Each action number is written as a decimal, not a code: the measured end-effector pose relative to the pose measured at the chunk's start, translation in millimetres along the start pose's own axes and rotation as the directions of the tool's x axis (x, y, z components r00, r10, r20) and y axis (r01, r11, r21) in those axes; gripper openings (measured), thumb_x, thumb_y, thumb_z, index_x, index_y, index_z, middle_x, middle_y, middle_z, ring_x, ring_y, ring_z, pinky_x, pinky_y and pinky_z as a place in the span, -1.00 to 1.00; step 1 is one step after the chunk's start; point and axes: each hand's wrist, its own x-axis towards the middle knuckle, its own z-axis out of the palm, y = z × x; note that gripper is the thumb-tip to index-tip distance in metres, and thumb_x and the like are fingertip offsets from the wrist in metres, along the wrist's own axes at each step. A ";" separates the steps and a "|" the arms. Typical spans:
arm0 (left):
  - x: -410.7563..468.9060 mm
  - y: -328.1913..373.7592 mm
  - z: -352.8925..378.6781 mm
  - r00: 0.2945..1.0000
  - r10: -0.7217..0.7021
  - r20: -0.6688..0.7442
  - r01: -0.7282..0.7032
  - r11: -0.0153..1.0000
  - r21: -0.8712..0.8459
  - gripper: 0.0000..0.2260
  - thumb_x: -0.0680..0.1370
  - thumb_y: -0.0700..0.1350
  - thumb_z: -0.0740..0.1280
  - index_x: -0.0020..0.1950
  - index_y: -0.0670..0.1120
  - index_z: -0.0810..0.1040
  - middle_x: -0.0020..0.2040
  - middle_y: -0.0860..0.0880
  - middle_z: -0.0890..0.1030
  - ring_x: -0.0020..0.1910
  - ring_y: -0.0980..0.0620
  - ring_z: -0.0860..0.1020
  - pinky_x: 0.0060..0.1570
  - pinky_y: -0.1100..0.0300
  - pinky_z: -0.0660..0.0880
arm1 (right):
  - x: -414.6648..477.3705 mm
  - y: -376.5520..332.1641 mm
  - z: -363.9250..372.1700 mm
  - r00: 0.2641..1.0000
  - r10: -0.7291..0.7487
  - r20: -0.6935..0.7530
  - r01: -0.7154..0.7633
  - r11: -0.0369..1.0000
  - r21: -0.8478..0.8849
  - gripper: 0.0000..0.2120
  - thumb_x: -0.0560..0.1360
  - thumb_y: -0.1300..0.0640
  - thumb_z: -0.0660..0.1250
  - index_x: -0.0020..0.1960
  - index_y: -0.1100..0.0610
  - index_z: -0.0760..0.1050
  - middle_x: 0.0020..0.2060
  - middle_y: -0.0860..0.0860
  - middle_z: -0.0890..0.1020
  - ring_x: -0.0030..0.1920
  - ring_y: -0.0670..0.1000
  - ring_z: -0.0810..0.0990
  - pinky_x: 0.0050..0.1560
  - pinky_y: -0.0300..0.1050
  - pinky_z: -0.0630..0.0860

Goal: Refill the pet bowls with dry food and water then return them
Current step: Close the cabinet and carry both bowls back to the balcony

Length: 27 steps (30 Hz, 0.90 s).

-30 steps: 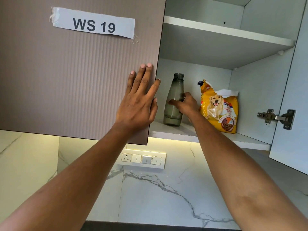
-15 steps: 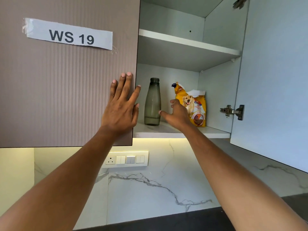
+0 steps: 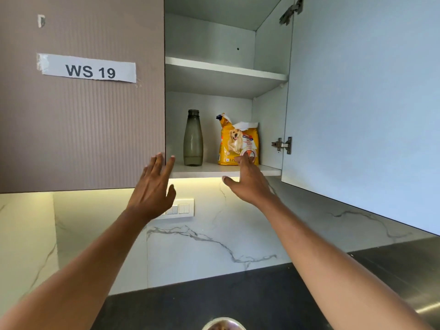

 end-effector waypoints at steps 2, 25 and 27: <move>-29.1 24.0 0.1 1.000 -0.019 0.012 0.018 1.000 0.021 -0.32 0.64 -0.10 0.28 0.69 -0.11 0.03 0.67 -0.26 0.02 0.66 -0.25 0.01 0.60 -0.17 0.11 | -27.4 8.1 -10.1 1.000 -0.021 0.023 0.021 1.000 0.004 -0.36 0.54 -0.13 0.45 0.50 0.07 0.30 0.42 0.11 0.52 0.40 0.18 0.51 0.26 0.03 0.47; -149.6 245.5 -74.8 0.997 -0.077 0.013 0.076 0.995 0.062 -0.42 0.60 -0.12 0.34 0.60 -0.13 0.26 0.61 -0.24 0.27 0.58 -0.28 0.25 0.53 -0.19 0.24 | -234.9 67.4 -222.7 0.769 -0.297 -0.566 0.383 0.923 0.036 -0.67 0.49 0.14 0.38 0.23 0.21 0.59 0.22 0.09 0.64 0.26 0.09 0.58 0.21 -0.33 0.44; -152.5 250.8 -78.8 0.998 -0.067 0.014 0.066 0.995 0.077 -0.42 0.60 -0.11 0.34 0.60 -0.13 0.26 0.62 -0.22 0.27 0.59 -0.27 0.25 0.53 -0.16 0.23 | -232.6 74.4 -237.3 0.669 -0.243 -0.702 0.353 0.936 0.012 -0.71 0.50 0.18 0.36 0.20 0.23 0.60 0.19 0.13 0.64 0.25 0.13 0.58 0.23 -0.42 0.34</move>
